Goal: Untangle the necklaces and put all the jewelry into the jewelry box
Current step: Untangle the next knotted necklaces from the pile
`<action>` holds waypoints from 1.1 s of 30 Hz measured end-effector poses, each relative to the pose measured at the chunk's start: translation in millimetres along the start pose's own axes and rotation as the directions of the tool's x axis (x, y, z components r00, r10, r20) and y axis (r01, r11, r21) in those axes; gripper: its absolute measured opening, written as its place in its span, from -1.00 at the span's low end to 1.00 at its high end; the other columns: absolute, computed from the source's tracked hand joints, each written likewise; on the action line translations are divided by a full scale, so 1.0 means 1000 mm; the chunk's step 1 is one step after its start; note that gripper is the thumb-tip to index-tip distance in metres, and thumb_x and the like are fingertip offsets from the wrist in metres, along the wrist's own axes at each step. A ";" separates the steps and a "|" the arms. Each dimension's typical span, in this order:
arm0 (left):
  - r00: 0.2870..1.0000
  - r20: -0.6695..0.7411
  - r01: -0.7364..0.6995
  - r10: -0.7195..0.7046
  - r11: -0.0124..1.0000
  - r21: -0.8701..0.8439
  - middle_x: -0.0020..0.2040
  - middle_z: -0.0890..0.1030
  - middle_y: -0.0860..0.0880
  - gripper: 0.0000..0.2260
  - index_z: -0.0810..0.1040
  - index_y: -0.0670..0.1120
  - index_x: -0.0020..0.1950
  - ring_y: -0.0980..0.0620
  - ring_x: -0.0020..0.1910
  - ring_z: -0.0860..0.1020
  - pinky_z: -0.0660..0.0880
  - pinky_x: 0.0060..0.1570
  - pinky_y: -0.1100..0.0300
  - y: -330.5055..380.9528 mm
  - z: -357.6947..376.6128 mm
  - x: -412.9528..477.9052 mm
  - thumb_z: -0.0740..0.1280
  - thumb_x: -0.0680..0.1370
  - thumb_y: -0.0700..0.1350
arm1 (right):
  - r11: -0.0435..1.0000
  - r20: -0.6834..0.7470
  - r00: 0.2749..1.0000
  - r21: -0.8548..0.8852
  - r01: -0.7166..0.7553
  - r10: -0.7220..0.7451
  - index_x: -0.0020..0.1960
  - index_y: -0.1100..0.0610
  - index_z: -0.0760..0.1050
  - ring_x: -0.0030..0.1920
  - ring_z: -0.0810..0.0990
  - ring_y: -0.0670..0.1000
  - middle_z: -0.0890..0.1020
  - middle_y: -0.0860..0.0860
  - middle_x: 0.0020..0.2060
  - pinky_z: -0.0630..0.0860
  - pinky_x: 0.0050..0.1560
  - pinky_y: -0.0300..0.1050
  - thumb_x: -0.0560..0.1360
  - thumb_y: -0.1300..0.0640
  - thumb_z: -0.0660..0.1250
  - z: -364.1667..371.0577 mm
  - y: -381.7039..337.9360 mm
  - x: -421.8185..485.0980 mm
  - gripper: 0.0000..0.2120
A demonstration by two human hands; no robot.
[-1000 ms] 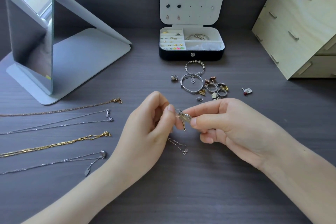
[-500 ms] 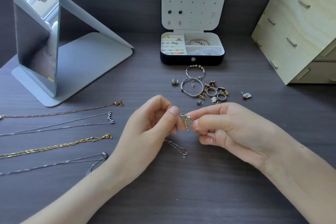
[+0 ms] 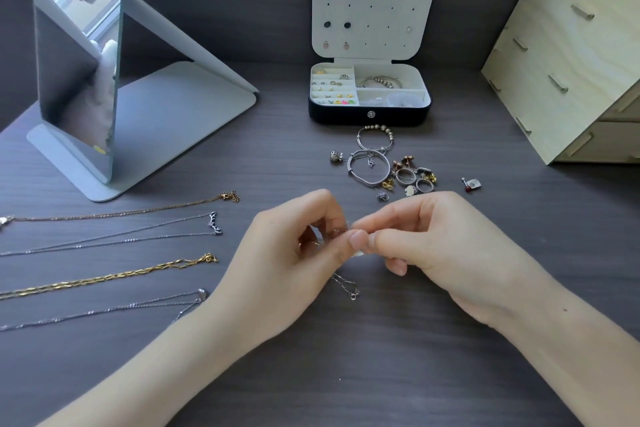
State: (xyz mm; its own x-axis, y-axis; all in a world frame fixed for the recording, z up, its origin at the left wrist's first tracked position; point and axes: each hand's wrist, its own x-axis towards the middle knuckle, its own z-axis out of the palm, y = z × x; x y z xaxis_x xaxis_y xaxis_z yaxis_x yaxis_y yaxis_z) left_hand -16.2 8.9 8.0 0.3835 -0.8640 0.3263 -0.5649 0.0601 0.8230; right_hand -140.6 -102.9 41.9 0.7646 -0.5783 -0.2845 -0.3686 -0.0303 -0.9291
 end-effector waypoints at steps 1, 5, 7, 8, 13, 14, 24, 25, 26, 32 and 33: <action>0.998 -0.002 -0.056 0.056 0.995 0.084 -0.31 0.52 0.03 -0.76 0.46 -0.05 -0.24 0.08 -0.35 0.43 0.42 -0.32 0.23 0.000 0.000 0.000 0.31 0.45 0.10 | 0.998 -0.030 0.999 -0.060 0.034 -0.036 -0.20 0.11 0.67 -0.52 0.41 -0.16 0.58 -0.09 -0.50 0.35 -0.36 -0.33 0.33 0.22 0.43 0.001 0.001 -0.001 -0.92; 0.988 0.003 -0.148 0.155 0.941 0.304 -0.32 0.50 0.11 -0.78 0.48 -0.10 -0.25 0.36 -0.31 0.34 0.25 -0.26 0.53 -0.001 0.001 0.001 0.31 0.46 0.04 | 0.944 -0.108 0.976 -0.295 0.151 -0.189 -0.16 0.04 0.67 -0.42 0.53 -0.18 0.65 -0.09 -0.39 0.41 -0.35 -0.41 0.35 0.20 0.36 0.006 0.003 -0.001 -0.85; 0.987 -0.002 -0.154 0.163 0.939 0.307 -0.33 0.51 0.11 -0.77 0.50 -0.11 -0.25 0.38 -0.31 0.34 0.26 -0.26 0.54 -0.001 0.000 0.001 0.31 0.46 0.04 | 0.907 -0.138 0.959 -0.383 0.177 -0.246 -0.17 -0.01 0.67 -0.41 0.52 -0.12 0.64 -0.06 -0.39 0.43 -0.34 -0.39 0.34 0.19 0.34 0.008 0.005 -0.001 -0.83; 0.988 -0.010 -0.147 0.156 0.946 0.289 -0.33 0.52 0.12 -0.76 0.51 -0.11 -0.25 0.36 -0.33 0.36 0.27 -0.28 0.53 -0.001 0.000 0.001 0.31 0.45 0.05 | 0.894 -0.141 0.953 -0.403 0.193 -0.269 -0.18 -0.02 0.66 -0.41 0.52 -0.10 0.63 -0.06 -0.39 0.43 -0.34 -0.37 0.35 0.21 0.34 0.008 0.005 -0.002 -0.82; 0.998 -0.053 -0.041 0.046 0.994 0.100 -0.27 0.59 0.09 -0.79 0.53 -0.02 -0.26 0.09 -0.39 0.43 0.36 -0.38 0.35 0.001 -0.003 0.001 0.35 0.40 0.11 | 0.955 -0.077 0.970 -0.206 0.212 -0.232 -0.18 0.02 0.63 -0.43 0.46 -0.11 0.58 -0.05 -0.41 0.44 -0.34 -0.25 0.35 0.35 0.33 0.004 0.001 -0.001 -0.76; 0.998 -0.061 -0.008 0.011 0.999 0.050 -0.28 0.60 0.07 -0.79 0.52 -0.02 -0.24 0.08 -0.39 0.45 0.40 -0.37 0.28 0.001 -0.003 0.000 0.36 0.40 0.11 | 0.972 -0.066 0.979 -0.148 0.180 -0.192 -0.18 0.04 0.63 -0.45 0.43 -0.12 0.57 -0.04 -0.42 0.40 -0.37 -0.24 0.35 0.35 0.32 0.004 0.000 0.000 -0.75; 0.989 -0.079 0.109 -0.124 0.979 -0.173 -0.40 0.58 -0.03 -0.81 0.37 -0.08 -0.28 0.18 -0.50 0.37 0.26 -0.45 0.35 0.007 0.001 -0.001 0.31 0.48 -0.06 | 0.994 0.001 1.000 0.111 -0.008 0.008 -0.31 0.24 0.63 -0.50 0.33 -0.02 0.59 0.15 -0.39 0.33 -0.46 -0.24 0.34 0.45 0.28 0.003 -0.001 0.003 -0.79; 0.989 -0.076 0.114 -0.128 0.979 -0.169 -0.38 0.60 -0.01 -0.82 0.35 -0.03 -0.28 0.13 -0.51 0.33 0.25 -0.46 0.27 0.007 0.001 -0.001 0.29 0.49 -0.05 | 0.992 -0.008 1.000 0.122 -0.007 0.008 -0.32 0.24 0.63 -0.51 0.33 -0.02 0.58 0.14 -0.41 0.33 -0.48 -0.24 0.34 0.46 0.27 0.003 -0.001 0.004 -0.78; 0.989 -0.070 0.117 -0.129 0.980 -0.159 -0.36 0.61 0.01 -0.82 0.33 0.01 -0.27 0.06 -0.49 0.30 0.26 -0.47 0.18 0.008 0.001 -0.002 0.26 0.50 -0.04 | 0.991 -0.017 1.000 0.134 -0.006 0.008 -0.32 0.24 0.63 -0.52 0.33 -0.03 0.57 0.14 -0.43 0.33 -0.49 -0.25 0.33 0.47 0.28 0.003 -0.001 0.004 -0.77; 0.997 -0.006 0.075 -0.075 0.997 0.033 -0.33 0.60 -0.06 -0.81 0.31 -0.04 -0.23 0.10 -0.47 0.29 0.25 -0.44 0.28 0.005 -0.001 -0.003 0.22 0.53 -0.01 | 0.991 -0.102 0.995 0.133 -0.001 0.015 -0.29 0.22 0.61 -0.54 0.34 -0.03 0.57 0.04 -0.48 0.34 -0.50 -0.28 0.34 0.47 0.30 0.002 0.002 0.006 -0.80; 0.996 -0.008 0.087 -0.087 0.996 0.034 -0.33 0.58 -0.09 -0.80 0.35 -0.08 -0.24 0.06 -0.45 0.33 0.27 -0.41 0.23 0.004 -0.002 -0.003 0.24 0.52 -0.01 | 0.993 -0.120 0.993 0.114 0.009 0.004 -0.29 0.20 0.61 -0.55 0.35 -0.05 0.57 0.01 -0.49 0.34 -0.49 -0.29 0.34 0.45 0.31 0.001 0.003 0.006 -0.80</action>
State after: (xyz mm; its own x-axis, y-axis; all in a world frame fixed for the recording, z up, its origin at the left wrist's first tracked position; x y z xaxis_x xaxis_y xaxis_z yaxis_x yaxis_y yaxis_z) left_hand -18.4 12.3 11.4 0.4373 -0.8618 0.2570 -0.5535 -0.0326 0.8322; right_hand -136.0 -105.5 37.3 0.6940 -0.6721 -0.2582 -0.2985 0.0577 -0.9526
